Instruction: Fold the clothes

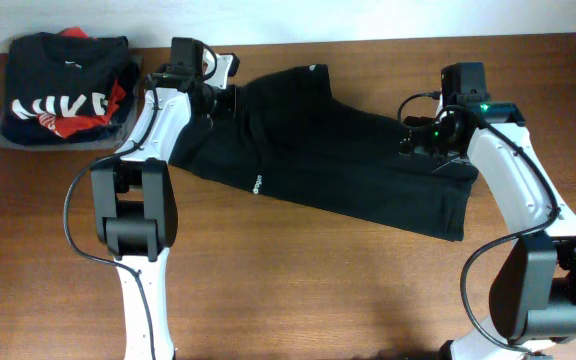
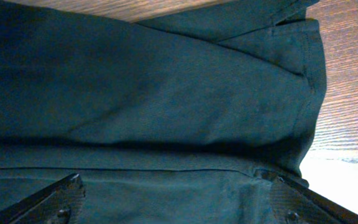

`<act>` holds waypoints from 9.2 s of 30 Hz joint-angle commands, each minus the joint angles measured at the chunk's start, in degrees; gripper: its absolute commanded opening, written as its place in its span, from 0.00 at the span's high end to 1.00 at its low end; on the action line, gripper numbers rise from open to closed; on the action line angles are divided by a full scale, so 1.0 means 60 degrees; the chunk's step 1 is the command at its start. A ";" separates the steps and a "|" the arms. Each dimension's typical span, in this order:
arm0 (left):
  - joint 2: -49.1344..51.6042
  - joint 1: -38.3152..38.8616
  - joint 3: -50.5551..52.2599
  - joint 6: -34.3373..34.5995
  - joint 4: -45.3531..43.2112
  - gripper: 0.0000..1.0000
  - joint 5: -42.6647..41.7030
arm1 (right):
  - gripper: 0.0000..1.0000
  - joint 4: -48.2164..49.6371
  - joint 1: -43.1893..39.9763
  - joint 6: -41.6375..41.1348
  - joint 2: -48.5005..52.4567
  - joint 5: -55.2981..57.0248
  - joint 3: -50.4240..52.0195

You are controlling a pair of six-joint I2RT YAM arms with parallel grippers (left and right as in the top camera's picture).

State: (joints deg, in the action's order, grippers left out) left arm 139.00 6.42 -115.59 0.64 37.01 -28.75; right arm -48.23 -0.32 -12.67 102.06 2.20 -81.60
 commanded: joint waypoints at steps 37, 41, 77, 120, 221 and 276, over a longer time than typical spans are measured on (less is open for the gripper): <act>-0.0204 -0.0091 -0.0583 -0.0069 0.3351 0.43 -0.0823 | 0.01 0.0004 0.0051 0.0029 -0.0073 -0.0051 -0.0160; -0.0204 0.0098 -0.0583 -0.0033 0.3421 0.43 -0.0721 | 0.01 -0.0004 0.0051 0.0029 -0.0073 -0.0051 -0.0160; -0.0076 0.0699 -0.0576 0.1752 0.2980 0.43 0.0943 | 0.01 -0.0091 0.0051 0.0033 -0.0073 -0.0051 -0.0160; 0.0699 0.0794 -0.0576 0.2004 -0.0729 0.99 0.0044 | 0.01 -0.0189 0.0051 0.0029 -0.0073 -0.0055 -0.0160; 0.3745 0.2994 -0.3850 -0.0878 -0.4845 0.40 0.4051 | 0.01 0.0200 -0.0725 -0.1497 -0.0073 -0.0313 -0.0160; 0.4335 0.2969 -0.3850 -0.0874 -0.4805 0.25 0.4007 | 0.08 0.5115 -0.2889 -0.1479 0.3362 -0.2200 -0.0164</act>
State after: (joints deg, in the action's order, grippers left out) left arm 162.93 24.32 -138.23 -4.10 7.11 -5.06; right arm -17.15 -17.28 -21.06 121.14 -9.63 -81.87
